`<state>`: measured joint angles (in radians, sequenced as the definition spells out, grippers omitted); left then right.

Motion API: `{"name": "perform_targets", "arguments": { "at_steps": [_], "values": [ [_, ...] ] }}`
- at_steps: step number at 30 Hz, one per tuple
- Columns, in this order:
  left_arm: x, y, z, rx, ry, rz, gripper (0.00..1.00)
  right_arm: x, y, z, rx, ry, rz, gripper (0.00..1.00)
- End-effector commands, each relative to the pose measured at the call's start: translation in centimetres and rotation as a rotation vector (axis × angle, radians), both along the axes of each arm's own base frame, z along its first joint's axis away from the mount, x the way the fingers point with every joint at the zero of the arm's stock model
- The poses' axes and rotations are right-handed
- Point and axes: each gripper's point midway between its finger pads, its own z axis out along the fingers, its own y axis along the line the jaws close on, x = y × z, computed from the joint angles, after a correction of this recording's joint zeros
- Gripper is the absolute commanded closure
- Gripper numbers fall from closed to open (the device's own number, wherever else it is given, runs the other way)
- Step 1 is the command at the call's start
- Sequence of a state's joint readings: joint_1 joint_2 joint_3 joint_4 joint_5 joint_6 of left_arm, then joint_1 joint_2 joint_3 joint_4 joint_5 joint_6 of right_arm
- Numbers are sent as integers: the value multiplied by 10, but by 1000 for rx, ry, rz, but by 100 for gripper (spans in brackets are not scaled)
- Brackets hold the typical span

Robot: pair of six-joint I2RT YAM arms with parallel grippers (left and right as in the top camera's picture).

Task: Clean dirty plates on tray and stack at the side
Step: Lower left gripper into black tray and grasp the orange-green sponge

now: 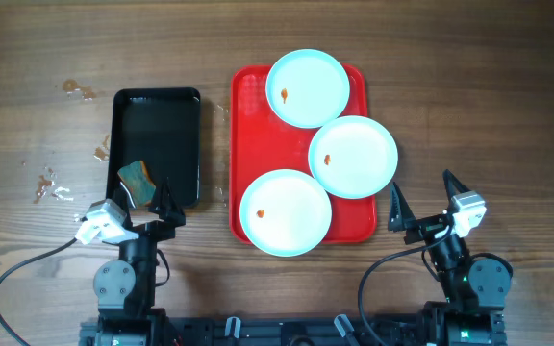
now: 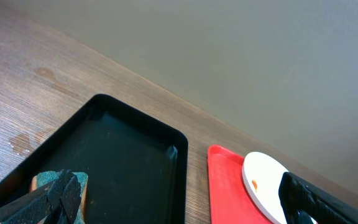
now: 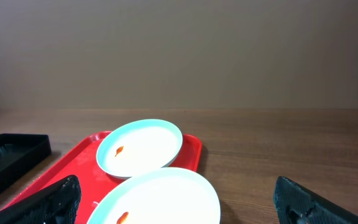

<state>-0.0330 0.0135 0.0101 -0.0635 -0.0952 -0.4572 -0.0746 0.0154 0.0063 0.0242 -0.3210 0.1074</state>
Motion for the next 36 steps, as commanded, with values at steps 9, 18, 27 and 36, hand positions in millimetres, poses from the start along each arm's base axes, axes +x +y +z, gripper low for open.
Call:
{"name": "perform_targets", "arguments": {
  "at_steps": [9,18,27,36],
  "values": [
    [0,-3,-2,8,5,-15,0,-1,3,1,3,-4,19,0],
    [0,-3,-2,8,5,-16,0,-1,3,1,3,-4,19,0],
    [0,-3,-2,8,6,-15,0,0,3,-1,4,6,18,0],
    [0,2,0,11,-2,16,0,0,3,-1,4,5,19,0]
  ]
}}
